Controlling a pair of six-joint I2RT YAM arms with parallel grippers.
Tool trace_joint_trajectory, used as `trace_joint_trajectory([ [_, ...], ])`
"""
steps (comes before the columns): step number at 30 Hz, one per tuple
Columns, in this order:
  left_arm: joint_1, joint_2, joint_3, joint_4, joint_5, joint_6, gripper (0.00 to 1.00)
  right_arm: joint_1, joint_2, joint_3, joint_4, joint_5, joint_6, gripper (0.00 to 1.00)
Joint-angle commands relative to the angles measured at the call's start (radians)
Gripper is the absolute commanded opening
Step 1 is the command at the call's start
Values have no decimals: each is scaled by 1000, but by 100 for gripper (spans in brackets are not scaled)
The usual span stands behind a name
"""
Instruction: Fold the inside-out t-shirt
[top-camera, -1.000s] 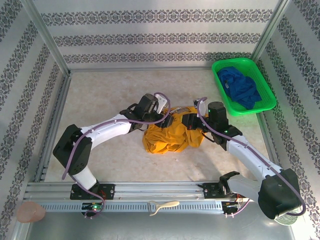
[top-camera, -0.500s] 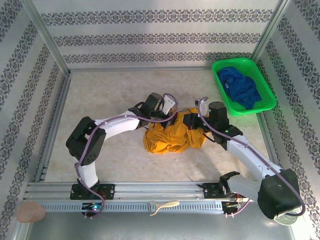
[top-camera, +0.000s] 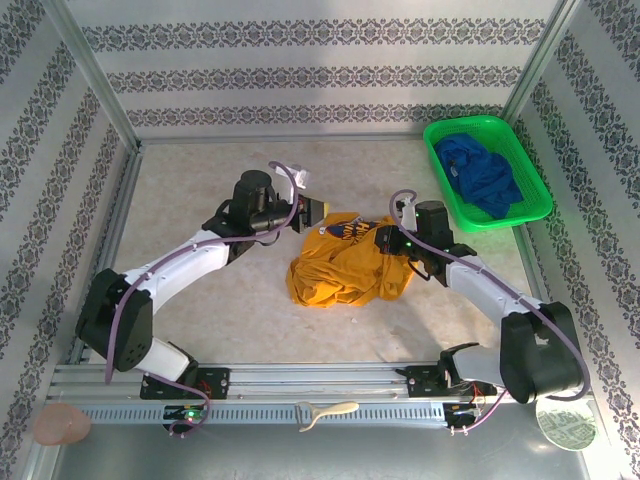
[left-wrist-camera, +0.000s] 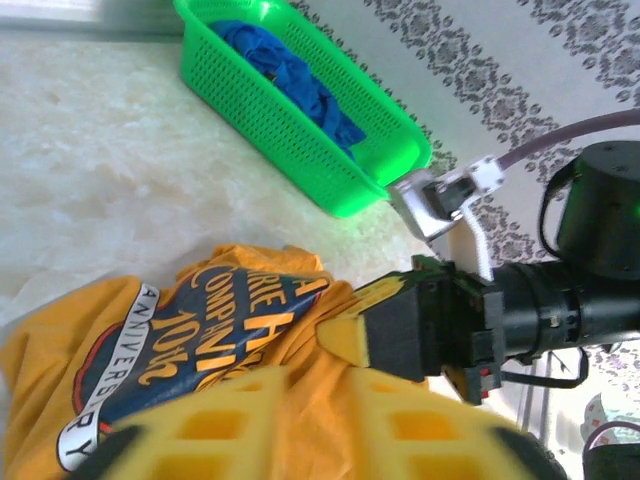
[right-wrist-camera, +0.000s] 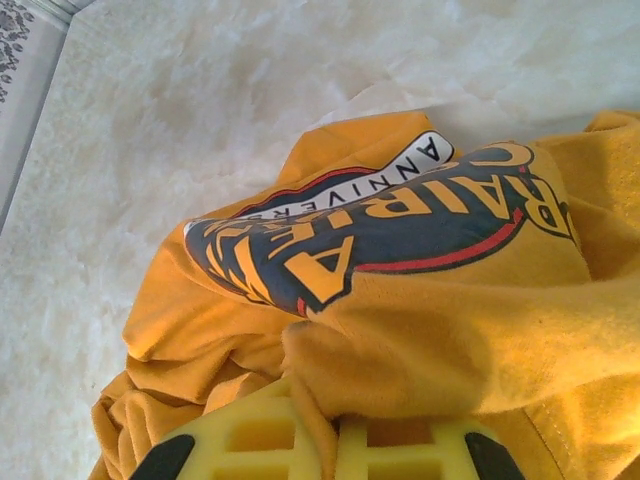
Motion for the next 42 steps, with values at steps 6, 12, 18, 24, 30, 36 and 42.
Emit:
trace_joint_trajectory([
  [6,-13,108,100,-190,-45,203,64,-1,-125,-8,68,-139,-57,0],
  [12,-45,204,221,-326,-51,356,71,-1,-158,20,34,-188,-86,0],
  [18,-72,319,348,-416,-33,449,72,3,-150,40,25,-204,-90,0],
  [24,-94,401,402,-469,83,501,74,7,-155,50,13,-197,-90,0],
  [30,-107,466,426,-460,145,489,74,11,-166,56,-5,-198,-96,0],
  [36,-96,500,484,-414,205,395,0,7,-190,13,-19,-158,-102,0],
  [42,-3,326,333,-197,287,148,0,-20,-133,-51,-74,127,-89,47],
])
